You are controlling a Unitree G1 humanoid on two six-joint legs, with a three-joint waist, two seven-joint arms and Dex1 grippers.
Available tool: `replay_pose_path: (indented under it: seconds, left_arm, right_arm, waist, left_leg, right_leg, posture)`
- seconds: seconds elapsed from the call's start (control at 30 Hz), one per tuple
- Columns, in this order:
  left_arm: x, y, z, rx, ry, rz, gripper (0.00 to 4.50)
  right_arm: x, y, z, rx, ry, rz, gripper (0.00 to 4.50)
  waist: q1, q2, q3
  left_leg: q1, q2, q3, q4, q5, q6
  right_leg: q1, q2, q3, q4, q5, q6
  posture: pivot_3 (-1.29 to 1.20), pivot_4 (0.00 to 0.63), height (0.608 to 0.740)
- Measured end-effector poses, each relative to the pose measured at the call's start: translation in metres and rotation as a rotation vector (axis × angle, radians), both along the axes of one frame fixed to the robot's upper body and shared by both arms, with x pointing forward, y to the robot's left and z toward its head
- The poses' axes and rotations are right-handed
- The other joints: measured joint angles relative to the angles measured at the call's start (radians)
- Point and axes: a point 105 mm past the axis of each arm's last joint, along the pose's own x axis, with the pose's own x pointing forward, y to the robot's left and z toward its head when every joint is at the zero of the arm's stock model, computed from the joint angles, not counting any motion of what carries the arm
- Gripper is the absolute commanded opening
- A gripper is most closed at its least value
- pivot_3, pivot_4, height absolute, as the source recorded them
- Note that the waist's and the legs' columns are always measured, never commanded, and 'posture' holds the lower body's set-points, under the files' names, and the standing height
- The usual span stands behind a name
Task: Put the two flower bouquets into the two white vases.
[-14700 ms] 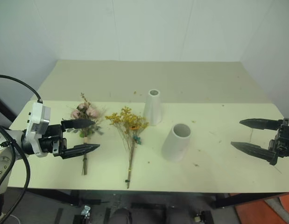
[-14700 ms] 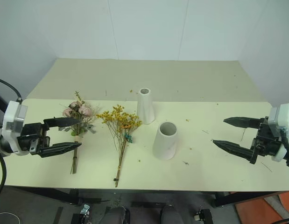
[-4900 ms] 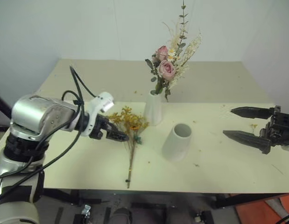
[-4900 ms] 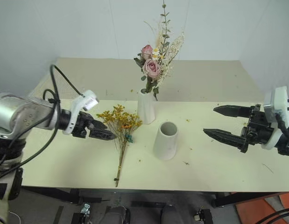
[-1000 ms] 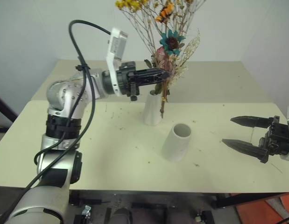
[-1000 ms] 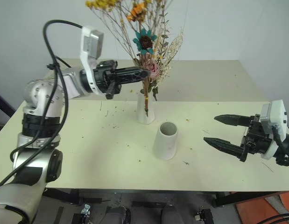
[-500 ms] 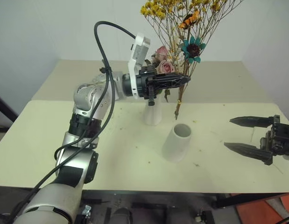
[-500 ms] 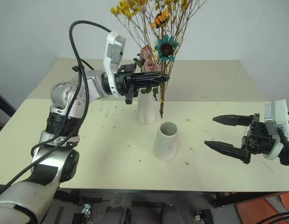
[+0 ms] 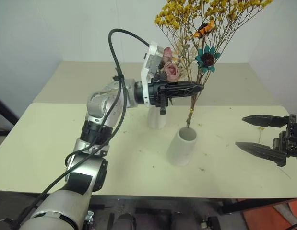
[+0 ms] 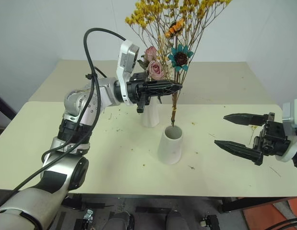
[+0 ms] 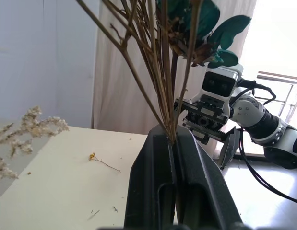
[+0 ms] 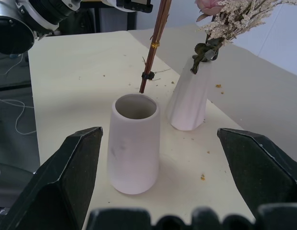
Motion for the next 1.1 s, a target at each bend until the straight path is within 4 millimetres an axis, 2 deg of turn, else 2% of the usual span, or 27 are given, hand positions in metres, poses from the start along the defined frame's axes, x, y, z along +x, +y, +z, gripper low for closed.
replay_pose_path:
  seconds: [0.5,1.1]
  left_arm:
    - [-0.006,-0.011,-0.028,0.029,-0.076,-0.022,0.03]
    - [-0.009,-0.01,-0.056,0.063,-0.049,-0.023,0.03]
  right_arm:
    - [-0.002,-0.003,-0.005,0.005,0.002,-0.013,4.5]
    - [-0.004,-0.003,-0.006,0.009,-0.003,-0.017,4.5]
  waist:
    - [0.0,0.0,0.0]
    - [0.001,0.0,0.0]
  left_leg:
    - [0.0,0.0,0.0,0.0,0.0,0.0]
    - [0.0,0.0,0.0,0.0,0.0,0.0]
  right_leg:
    - [0.0,0.0,0.0,0.0,0.0,0.0]
    - [0.0,0.0,0.0,0.0,0.0,0.0]
  posture:
    - [0.0,0.15,0.74]
    - [0.0,0.15,0.74]
